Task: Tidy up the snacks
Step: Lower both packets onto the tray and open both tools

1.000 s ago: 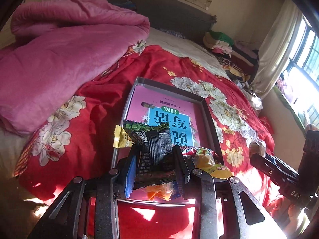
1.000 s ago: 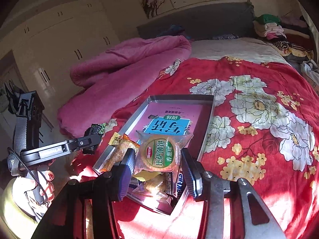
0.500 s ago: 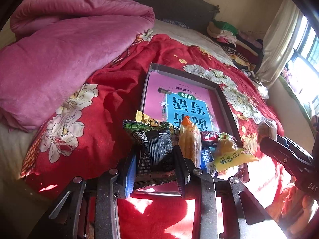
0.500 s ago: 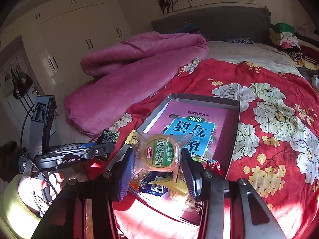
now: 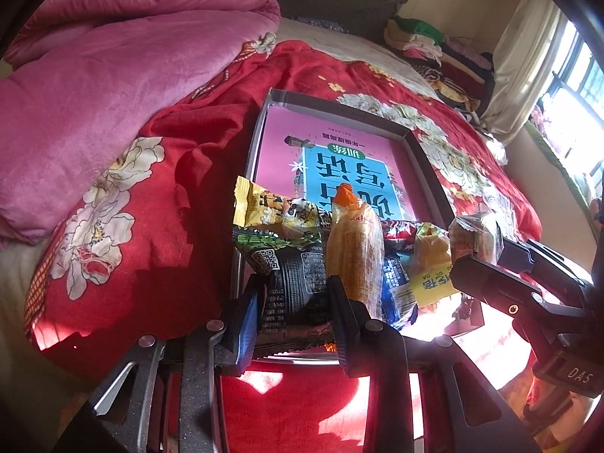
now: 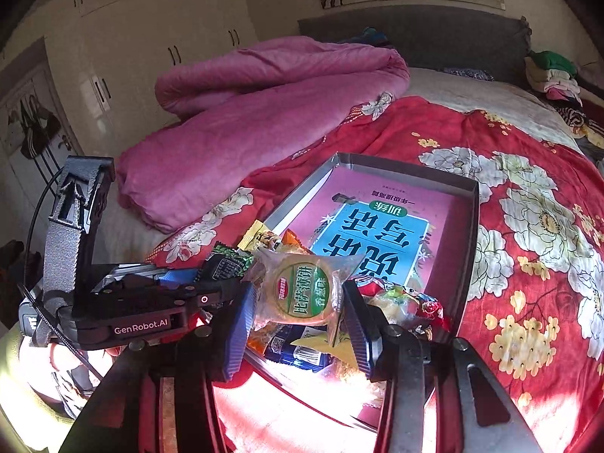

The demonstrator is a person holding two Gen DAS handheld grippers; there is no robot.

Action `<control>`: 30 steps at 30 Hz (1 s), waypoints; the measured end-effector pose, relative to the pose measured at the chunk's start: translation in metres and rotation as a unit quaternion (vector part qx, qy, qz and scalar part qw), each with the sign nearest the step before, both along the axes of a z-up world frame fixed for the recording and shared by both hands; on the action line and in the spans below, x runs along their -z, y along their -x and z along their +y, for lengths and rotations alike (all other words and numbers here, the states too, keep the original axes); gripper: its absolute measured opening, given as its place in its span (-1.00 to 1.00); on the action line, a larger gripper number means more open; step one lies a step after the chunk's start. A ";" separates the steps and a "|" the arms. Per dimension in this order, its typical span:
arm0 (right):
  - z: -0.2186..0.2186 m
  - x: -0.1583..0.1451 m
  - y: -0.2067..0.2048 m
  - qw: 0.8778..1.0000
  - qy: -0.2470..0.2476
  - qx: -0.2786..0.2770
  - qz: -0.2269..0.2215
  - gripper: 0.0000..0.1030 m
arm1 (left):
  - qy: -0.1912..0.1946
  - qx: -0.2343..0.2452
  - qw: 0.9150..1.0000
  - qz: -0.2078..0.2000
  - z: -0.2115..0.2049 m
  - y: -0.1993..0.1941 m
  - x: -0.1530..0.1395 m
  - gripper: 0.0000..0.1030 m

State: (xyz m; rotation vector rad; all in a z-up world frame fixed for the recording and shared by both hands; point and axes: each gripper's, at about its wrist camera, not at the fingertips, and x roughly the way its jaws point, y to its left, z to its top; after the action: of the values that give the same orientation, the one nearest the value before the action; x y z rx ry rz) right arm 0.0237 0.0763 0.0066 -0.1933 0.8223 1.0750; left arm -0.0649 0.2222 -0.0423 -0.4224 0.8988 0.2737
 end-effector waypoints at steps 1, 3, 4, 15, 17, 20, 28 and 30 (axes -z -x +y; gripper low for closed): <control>0.001 0.002 0.000 1.000 0.002 0.000 -0.001 -0.09 | 0.000 0.000 1.000 0.000 0.000 0.000 0.001 -0.32; 0.004 0.005 -0.001 1.000 0.011 0.000 -0.005 -0.09 | 0.001 0.002 1.000 0.001 -0.002 -0.001 0.002 -0.32; 0.005 0.006 -0.001 1.000 0.015 0.000 -0.007 -0.09 | 0.001 0.004 1.000 0.001 -0.003 -0.002 0.003 -0.32; 0.017 0.020 0.000 0.999 0.040 -0.013 -0.019 -0.09 | 0.000 0.005 1.000 -0.003 -0.004 -0.003 0.003 -0.32; 0.019 0.022 0.000 0.999 0.044 -0.015 -0.021 -0.09 | 0.001 0.006 1.000 -0.003 -0.004 -0.003 0.003 -0.32; 0.020 0.027 -0.001 0.998 0.051 -0.013 -0.019 -0.08 | 0.001 0.006 1.000 -0.003 -0.005 -0.004 0.003 -0.32; 0.021 0.034 -0.001 0.998 0.066 -0.015 -0.018 -0.05 | 0.004 0.006 1.000 -0.004 -0.004 -0.004 0.003 -0.32; 0.021 0.035 -0.001 0.998 0.066 -0.015 -0.016 -0.05 | 0.004 0.007 1.000 -0.005 -0.004 -0.004 0.003 -0.32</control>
State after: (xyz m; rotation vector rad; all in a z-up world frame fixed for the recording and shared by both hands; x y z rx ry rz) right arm 0.0250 0.0970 -0.0289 -0.3343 0.8647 1.0429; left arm -0.0613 0.2177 -0.0457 -0.4254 0.8927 0.2547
